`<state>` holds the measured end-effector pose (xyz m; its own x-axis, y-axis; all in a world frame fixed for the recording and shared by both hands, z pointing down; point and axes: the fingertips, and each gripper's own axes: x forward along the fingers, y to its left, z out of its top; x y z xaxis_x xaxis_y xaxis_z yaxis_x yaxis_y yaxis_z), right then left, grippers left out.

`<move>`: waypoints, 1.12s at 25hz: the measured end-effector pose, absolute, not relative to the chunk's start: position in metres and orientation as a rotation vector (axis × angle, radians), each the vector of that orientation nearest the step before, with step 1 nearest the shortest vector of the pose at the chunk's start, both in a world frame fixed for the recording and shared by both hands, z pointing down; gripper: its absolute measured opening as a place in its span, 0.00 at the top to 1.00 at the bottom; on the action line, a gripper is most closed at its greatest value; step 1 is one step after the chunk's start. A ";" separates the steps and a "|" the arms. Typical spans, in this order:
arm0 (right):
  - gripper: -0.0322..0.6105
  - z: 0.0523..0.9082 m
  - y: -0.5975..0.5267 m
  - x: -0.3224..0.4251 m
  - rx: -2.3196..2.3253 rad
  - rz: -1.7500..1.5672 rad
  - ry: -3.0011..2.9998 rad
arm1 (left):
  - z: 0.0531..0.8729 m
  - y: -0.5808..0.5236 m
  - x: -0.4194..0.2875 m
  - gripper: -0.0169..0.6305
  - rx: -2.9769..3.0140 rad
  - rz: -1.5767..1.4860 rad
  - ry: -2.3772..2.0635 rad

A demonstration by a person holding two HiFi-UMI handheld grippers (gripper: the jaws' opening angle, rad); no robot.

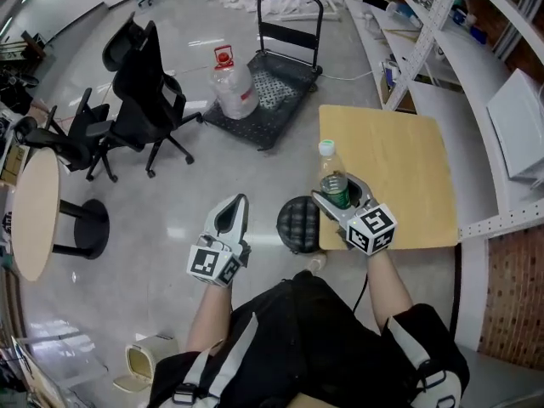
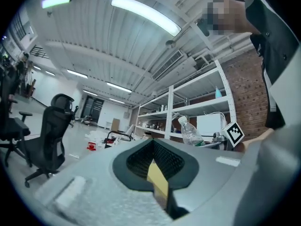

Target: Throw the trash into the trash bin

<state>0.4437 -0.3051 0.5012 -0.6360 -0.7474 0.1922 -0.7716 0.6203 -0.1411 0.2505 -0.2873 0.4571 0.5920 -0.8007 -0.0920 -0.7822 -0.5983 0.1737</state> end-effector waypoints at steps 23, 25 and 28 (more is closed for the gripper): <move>0.45 0.452 -0.202 0.186 0.338 0.363 -3.088 | 0.419 -0.108 0.032 0.97 2.280 -0.399 -2.087; 0.45 0.443 -0.201 0.168 0.228 0.360 -3.106 | 0.412 -0.091 0.020 0.97 2.223 -0.404 -2.184; 0.45 0.439 -0.194 0.148 0.081 0.375 -3.124 | 0.413 -0.069 0.005 0.97 2.098 -0.420 -2.325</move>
<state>0.1479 -0.1941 0.4389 -0.9987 -0.0519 0.0000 -0.0504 0.9703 -0.2367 0.0051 -0.0687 0.4126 -0.1178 -0.9748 -0.1897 -0.9796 0.0827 0.1833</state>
